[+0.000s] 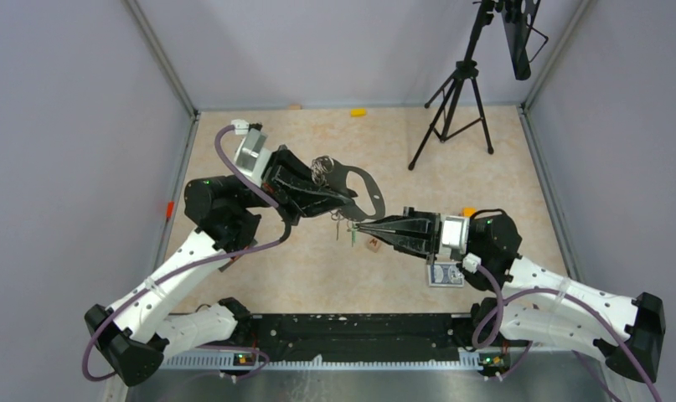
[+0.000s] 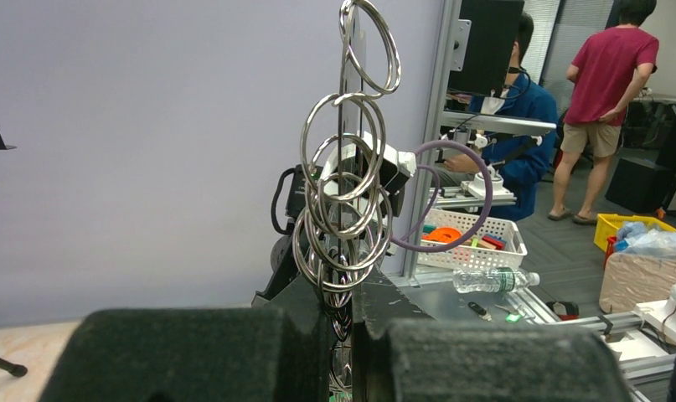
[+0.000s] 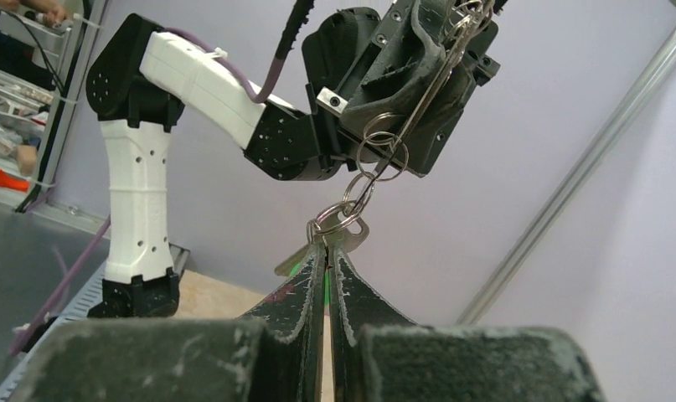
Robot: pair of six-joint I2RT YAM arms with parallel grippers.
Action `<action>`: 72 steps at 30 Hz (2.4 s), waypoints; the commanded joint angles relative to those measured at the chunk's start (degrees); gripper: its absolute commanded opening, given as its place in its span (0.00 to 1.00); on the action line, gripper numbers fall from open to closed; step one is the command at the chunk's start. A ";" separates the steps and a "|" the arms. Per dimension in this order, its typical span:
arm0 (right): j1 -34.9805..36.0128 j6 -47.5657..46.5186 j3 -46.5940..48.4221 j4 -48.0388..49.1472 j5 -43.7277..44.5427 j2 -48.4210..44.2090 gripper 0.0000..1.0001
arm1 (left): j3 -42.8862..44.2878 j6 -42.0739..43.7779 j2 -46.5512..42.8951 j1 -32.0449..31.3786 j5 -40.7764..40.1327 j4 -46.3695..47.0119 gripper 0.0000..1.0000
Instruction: Remove the keys from the keyring
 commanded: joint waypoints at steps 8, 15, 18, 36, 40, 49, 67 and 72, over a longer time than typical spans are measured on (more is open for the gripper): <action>-0.16 -13.44 4.23 -4.29 -7.48 0.73 0.00 | 2.01 -1.92 0.95 -0.07 1.40 5.42 0.00; -0.17 -20.30 8.00 -11.48 -10.16 1.80 0.00 | 2.02 -2.60 1.41 -0.07 2.19 5.51 0.00; -0.19 -22.28 9.46 -14.58 -11.22 2.31 0.00 | 2.02 -2.61 1.42 -0.08 2.41 5.09 0.00; -0.14 -17.79 19.96 -35.33 -11.91 3.48 0.00 | 2.51 0.60 0.72 -0.06 2.57 -1.03 0.00; -0.18 -12.85 20.23 -35.16 -10.87 3.02 0.00 | 2.61 0.69 0.79 -0.06 2.87 -1.04 0.00; -0.17 -7.87 24.51 -42.68 -9.91 3.82 0.00 | 2.72 0.95 0.47 -0.07 3.57 -0.97 0.00; -0.14 -1.57 16.72 -39.69 -2.44 -2.67 0.00 | 2.04 3.21 -1.47 -0.06 1.76 -1.82 0.00; -0.18 1.55 13.11 -34.57 -0.88 -4.59 0.00 | 1.63 3.61 -1.89 -0.06 0.92 -1.91 0.00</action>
